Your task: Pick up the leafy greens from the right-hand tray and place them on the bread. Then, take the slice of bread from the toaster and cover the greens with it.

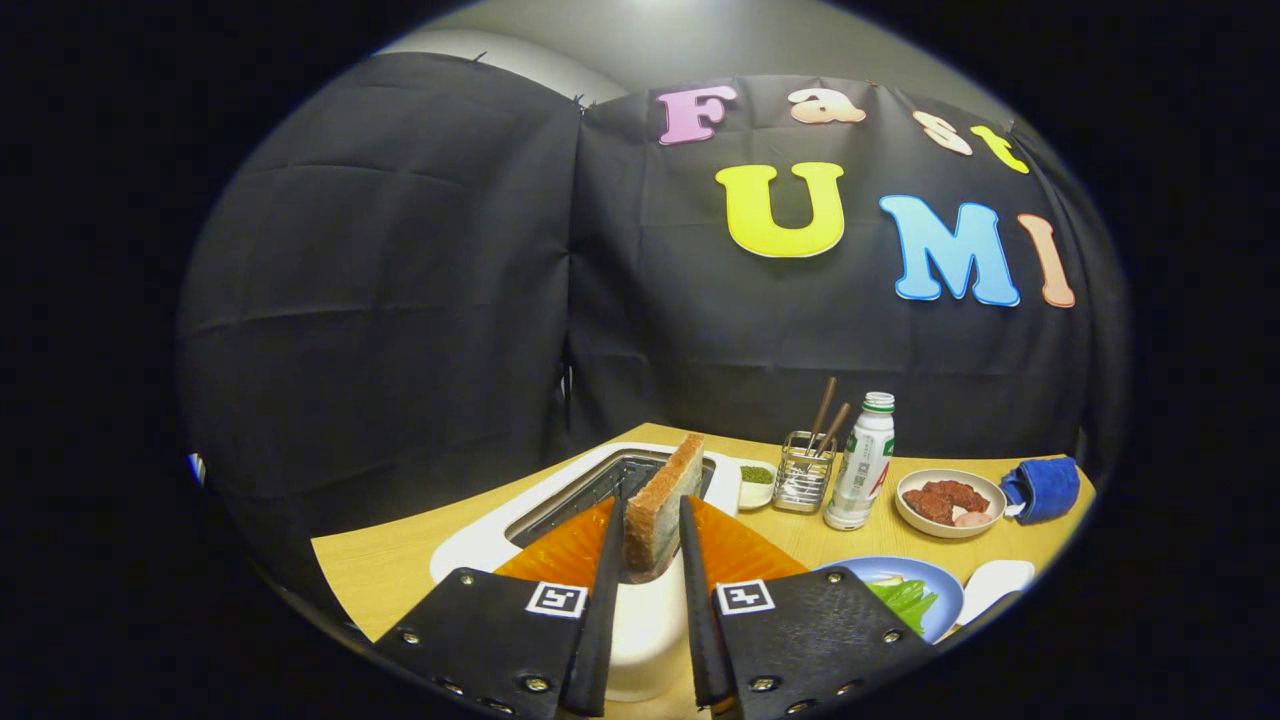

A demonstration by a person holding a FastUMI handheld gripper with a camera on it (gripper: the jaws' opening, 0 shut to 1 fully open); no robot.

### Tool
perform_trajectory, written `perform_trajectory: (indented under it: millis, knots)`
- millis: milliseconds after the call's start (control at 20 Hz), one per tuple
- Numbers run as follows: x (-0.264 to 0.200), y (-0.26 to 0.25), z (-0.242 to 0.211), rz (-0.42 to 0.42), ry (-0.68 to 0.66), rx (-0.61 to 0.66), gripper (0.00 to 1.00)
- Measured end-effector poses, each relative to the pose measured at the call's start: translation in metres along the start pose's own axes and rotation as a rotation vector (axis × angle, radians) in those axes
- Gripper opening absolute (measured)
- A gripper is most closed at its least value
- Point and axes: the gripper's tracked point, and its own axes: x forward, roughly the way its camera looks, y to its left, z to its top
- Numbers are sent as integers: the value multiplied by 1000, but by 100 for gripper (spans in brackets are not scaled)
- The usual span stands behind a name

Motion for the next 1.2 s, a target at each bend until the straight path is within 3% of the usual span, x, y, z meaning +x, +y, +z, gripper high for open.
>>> perform_trajectory:
  millis: [250, 350, 450, 700, 1200]
  knots:
    - [12, -1, -4, -85, 20, 1, 32]
    - [7, 6, -1, -69, 14, 13, 16]
    - [8, 6, 0, -58, 7, 17, 10]
    - [9, 6, 0, -13, 17, 9, 6]
    - [4, -1, 21, 0, -2, 86, 6]
